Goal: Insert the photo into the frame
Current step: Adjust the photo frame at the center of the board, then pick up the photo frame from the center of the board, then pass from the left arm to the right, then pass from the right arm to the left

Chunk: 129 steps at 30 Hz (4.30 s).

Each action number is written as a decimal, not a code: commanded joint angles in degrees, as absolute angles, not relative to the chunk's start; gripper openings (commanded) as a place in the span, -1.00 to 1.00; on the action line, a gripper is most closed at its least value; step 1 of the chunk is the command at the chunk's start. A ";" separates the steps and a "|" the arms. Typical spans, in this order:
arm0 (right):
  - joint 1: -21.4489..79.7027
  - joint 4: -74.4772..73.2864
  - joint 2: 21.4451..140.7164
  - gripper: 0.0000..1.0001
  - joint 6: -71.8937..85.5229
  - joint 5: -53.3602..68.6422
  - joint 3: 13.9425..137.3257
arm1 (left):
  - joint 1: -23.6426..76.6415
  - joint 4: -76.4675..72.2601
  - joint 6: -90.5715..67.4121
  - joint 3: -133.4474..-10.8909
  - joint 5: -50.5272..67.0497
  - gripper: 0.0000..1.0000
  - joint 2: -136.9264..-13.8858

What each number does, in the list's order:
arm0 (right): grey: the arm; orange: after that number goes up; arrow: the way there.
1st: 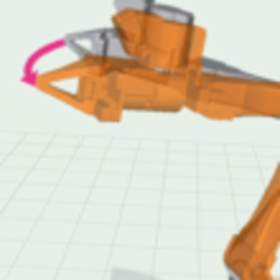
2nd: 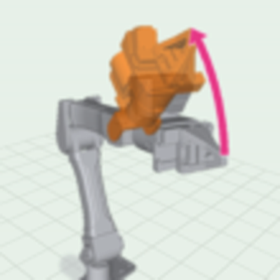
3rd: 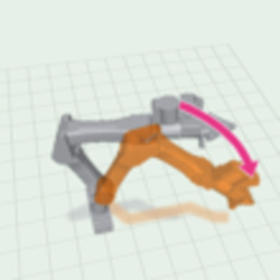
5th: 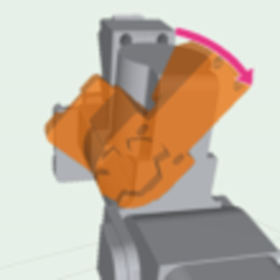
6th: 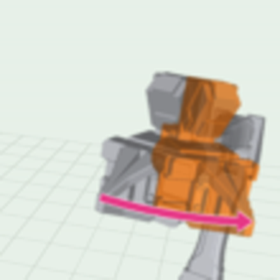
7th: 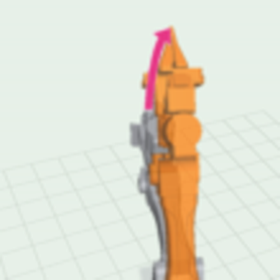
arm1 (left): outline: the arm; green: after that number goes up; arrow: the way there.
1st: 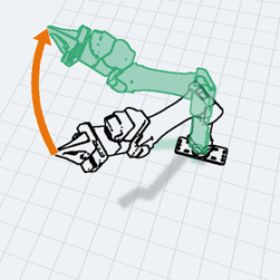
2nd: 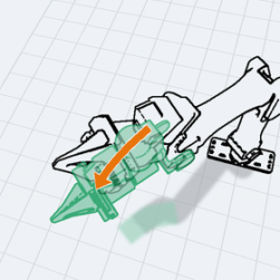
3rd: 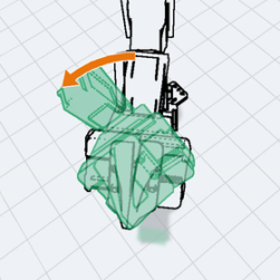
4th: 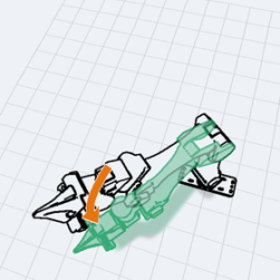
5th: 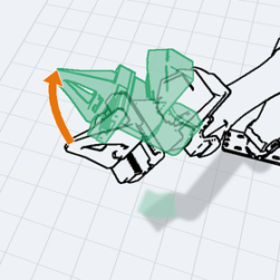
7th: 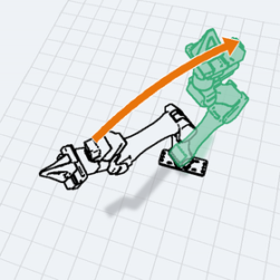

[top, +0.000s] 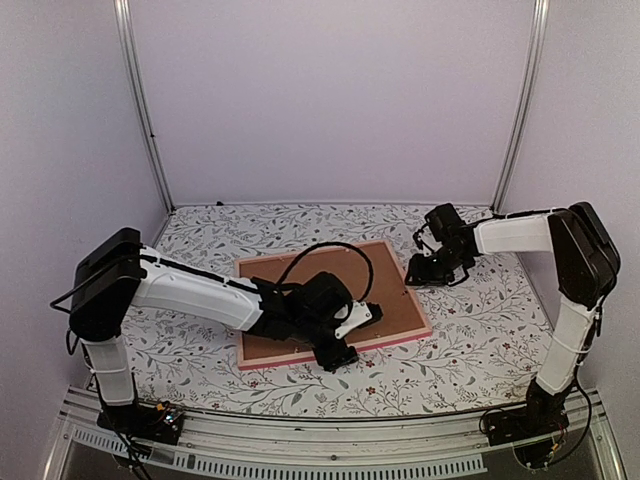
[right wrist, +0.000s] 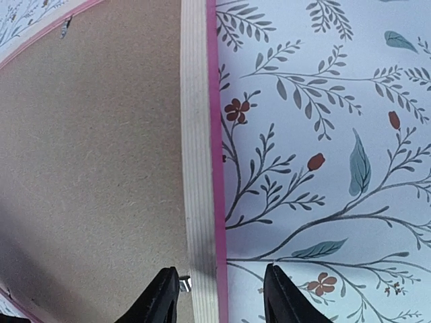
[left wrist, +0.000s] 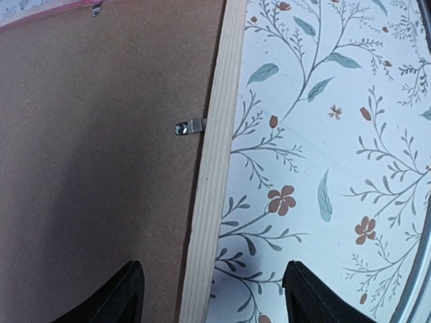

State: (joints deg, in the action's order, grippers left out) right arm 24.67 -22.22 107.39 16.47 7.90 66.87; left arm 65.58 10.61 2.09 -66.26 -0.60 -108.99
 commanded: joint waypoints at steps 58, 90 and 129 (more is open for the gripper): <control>17.82 -2.42 91.84 -0.69 34.36 48.38 42.18 | 62.17 13.28 7.04 -69.56 0.70 -0.73 -106.37; 17.76 -16.85 86.88 -0.99 33.63 49.25 52.10 | 72.94 11.74 16.86 -71.43 -43.97 0.67 -110.77; 15.55 -24.59 84.43 0.31 28.38 43.78 52.69 | 72.40 9.99 25.63 -73.03 -49.53 -1.00 -104.45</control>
State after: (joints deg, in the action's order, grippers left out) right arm 17.28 -20.32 87.26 31.51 46.68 50.74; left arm 73.41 14.37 26.15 -72.18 -48.80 -109.45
